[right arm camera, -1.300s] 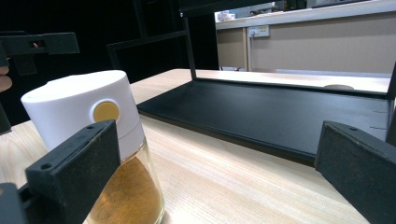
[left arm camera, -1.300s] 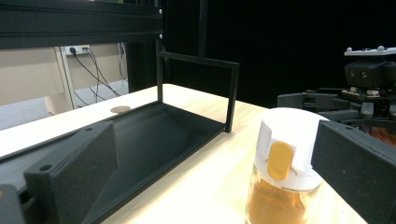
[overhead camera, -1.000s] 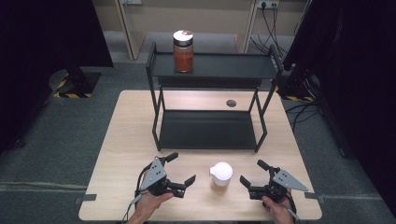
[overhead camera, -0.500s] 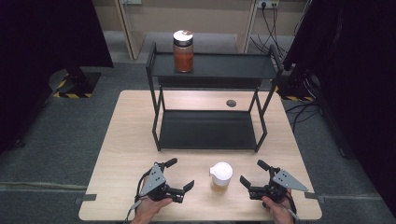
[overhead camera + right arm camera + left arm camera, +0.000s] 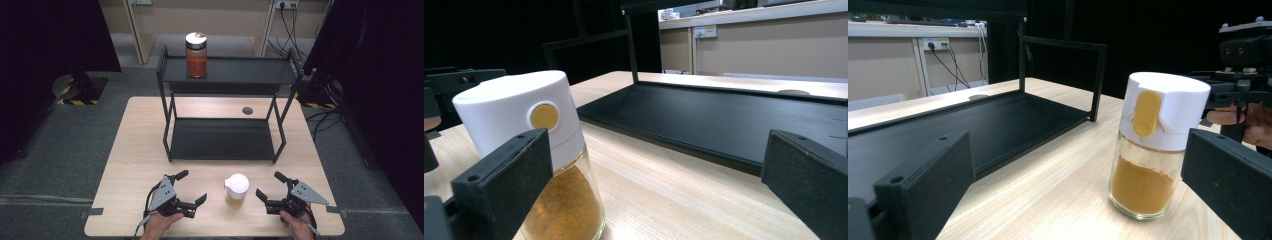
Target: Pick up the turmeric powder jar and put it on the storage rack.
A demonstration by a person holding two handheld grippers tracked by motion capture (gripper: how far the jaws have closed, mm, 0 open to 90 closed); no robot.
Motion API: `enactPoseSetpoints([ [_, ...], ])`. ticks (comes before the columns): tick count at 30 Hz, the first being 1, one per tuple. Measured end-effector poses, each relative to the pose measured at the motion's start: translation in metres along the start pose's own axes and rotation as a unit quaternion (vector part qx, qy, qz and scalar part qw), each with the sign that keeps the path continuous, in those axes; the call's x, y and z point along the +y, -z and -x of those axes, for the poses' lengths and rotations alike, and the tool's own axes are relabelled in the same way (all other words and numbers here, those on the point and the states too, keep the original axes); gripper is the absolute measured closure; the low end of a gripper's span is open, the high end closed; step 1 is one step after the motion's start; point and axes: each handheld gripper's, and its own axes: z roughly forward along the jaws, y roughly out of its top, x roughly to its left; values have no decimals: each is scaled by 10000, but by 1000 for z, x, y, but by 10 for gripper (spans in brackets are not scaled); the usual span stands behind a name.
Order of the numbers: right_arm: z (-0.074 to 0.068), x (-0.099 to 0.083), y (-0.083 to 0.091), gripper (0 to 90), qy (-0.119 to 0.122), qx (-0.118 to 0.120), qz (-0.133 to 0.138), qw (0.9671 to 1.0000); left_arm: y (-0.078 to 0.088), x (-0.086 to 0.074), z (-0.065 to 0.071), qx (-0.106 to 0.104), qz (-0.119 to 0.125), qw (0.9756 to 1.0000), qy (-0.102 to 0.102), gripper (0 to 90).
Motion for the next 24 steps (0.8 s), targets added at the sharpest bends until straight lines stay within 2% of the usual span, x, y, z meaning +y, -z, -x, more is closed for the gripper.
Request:
enactPoseSetpoints([
  [12,-7,1,-6,7,78,260,-55,9996,2,-6,-5,81,-14,10000,18,3],
  [18,-15,6,-11,8,326,465,-140,9983,2,-7,-5,89,-28,9999,50,3],
  [24,-22,9,-18,9,471,642,-224,9966,2,-7,-6,94,-18,9999,66,3],
])
